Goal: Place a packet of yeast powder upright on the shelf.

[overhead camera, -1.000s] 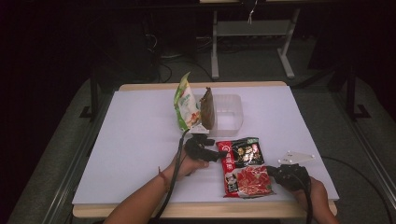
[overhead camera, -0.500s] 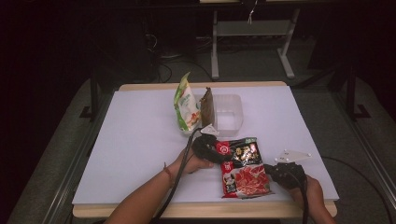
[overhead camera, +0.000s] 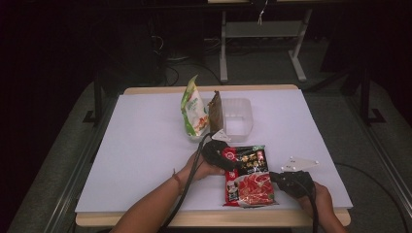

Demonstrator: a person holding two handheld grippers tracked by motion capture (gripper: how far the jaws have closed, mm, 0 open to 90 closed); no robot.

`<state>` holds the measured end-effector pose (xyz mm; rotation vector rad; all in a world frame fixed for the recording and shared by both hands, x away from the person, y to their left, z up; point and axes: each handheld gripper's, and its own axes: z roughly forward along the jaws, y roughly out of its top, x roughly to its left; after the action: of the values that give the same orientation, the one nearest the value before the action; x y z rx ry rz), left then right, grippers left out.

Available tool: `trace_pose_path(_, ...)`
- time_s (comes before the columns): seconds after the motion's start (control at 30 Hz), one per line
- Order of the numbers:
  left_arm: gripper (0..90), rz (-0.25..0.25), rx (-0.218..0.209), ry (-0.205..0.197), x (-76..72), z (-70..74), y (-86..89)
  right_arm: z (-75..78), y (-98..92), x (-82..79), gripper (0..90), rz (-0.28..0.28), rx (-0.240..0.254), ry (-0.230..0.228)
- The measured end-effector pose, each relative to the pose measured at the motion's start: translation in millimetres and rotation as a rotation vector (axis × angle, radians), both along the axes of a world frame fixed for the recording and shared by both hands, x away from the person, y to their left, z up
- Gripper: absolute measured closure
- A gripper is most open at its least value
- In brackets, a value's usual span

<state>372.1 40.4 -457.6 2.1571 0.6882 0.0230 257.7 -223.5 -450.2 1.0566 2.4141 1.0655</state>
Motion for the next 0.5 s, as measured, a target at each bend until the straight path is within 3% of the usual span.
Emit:
trace_pose_path(0.2, 15.6, -0.077, 0.008, -0.009, -1.2, 0.4, -3.7, -0.9, 3.2, 0.0, 85.6, 0.007, -0.013, -0.008)
trace_pose_path(0.27, 22.9, -0.06, -0.002, -0.01, 0.4, 0.4, -1.2, -0.9, 3.0, 0.1, 85.3, 0.009, -0.012, -0.009)
trace_pose_path(0.37, 42.4, -0.03, -0.02, 0.001, 4.2, 0.0, 4.0, -0.4, 2.9, -0.3, 83.4, 0.007, -0.016, -0.014)
trace_pose_path(0.5, 53.6, -0.028, 0.001, -0.035, 2.8, 0.5, 3.5, -0.6, 2.4, 0.0, 81.7, 0.003, -0.017, -0.015)
